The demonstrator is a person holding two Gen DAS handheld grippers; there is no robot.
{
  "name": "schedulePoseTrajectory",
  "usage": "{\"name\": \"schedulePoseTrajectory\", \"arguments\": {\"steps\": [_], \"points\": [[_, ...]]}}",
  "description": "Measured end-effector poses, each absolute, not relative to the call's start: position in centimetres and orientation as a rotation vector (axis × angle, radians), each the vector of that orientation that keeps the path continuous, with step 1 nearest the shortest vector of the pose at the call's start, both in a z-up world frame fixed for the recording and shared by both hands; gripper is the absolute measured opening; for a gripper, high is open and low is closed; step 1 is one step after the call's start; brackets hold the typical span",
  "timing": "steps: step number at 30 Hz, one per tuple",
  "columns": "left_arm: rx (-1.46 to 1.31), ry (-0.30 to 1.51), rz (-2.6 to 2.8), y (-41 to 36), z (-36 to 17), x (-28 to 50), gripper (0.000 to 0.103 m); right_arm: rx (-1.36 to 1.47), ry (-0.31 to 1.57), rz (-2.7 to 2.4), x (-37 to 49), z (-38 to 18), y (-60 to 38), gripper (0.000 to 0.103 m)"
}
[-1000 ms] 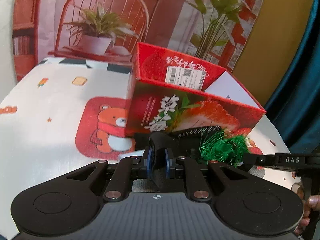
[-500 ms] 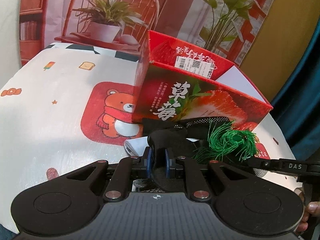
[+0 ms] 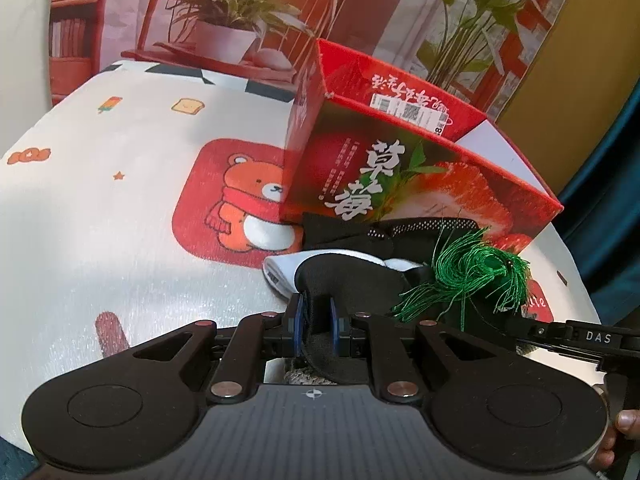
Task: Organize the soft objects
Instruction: 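Hold the eye mask with both grippers and pull it free of the pile, then lift the eye mask with both grippers and carry it over the box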
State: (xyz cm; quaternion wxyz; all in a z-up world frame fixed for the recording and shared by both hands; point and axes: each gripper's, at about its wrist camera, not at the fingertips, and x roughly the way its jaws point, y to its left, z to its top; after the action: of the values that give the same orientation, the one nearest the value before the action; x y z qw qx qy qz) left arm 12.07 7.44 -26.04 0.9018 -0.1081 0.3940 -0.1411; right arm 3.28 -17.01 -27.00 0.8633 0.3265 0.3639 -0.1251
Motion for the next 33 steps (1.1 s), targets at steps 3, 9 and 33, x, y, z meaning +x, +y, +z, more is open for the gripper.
{"name": "schedulePoseTrajectory", "arguments": {"steps": [3, 9, 33], "points": [[-0.223, 0.826, -0.293, 7.3, -26.4, 12.2, 0.015, 0.684, 0.776, -0.268, 3.5, -27.5, -17.1, 0.03], [-0.221, 0.843, -0.289, 7.3, -26.9, 12.3, 0.015, 0.695, 0.764, -0.252, 3.8, -27.9, -17.1, 0.027], [-0.157, 0.43, -0.368, 5.7, -14.5, 11.8, 0.014, 0.534, 0.42, -0.168, 3.9, -14.8, -19.6, 0.009]]}}
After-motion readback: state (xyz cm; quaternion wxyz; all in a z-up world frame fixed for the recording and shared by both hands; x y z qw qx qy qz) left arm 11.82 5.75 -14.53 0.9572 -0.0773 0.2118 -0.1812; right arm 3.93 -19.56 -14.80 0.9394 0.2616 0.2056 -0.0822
